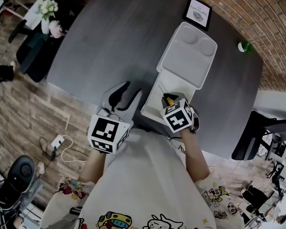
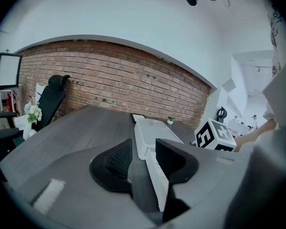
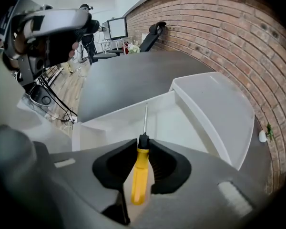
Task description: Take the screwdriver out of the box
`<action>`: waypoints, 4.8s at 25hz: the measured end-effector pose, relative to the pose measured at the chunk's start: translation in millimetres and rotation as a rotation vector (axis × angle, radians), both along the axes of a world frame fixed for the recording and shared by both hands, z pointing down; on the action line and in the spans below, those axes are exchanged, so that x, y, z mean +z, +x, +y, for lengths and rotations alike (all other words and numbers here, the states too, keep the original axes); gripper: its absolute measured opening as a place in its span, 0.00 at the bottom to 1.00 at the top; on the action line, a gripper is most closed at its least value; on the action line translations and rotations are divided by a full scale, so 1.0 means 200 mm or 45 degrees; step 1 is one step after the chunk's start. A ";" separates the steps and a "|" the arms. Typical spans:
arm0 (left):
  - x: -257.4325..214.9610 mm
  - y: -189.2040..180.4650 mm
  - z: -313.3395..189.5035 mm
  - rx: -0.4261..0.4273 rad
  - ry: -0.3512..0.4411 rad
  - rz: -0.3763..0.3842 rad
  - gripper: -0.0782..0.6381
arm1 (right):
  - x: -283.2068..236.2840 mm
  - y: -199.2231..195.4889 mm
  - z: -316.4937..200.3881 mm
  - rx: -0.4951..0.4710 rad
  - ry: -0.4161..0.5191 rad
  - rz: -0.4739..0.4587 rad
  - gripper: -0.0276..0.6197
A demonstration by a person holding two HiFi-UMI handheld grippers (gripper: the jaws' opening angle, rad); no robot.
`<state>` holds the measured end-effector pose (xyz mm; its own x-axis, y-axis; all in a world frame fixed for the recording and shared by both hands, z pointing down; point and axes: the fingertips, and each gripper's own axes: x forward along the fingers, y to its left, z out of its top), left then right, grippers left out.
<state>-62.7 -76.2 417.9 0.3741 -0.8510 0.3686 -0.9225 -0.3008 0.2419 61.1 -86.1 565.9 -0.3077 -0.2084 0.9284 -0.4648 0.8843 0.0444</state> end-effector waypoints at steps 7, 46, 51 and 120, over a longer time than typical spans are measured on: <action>-0.04 0.01 -0.01 0.020 0.030 -0.020 0.33 | -0.09 -0.03 -0.04 0.035 0.047 -0.080 0.16; -0.37 0.38 -0.09 0.339 0.221 -0.075 0.32 | -0.90 0.53 -0.11 0.588 0.505 -0.613 0.16; -0.40 0.42 -0.09 0.368 0.232 -0.075 0.30 | -1.02 0.60 -0.06 0.616 0.614 -0.714 0.16; -0.38 0.30 -0.14 0.241 0.181 0.029 0.11 | -1.09 0.55 -0.03 0.625 0.592 -0.951 0.16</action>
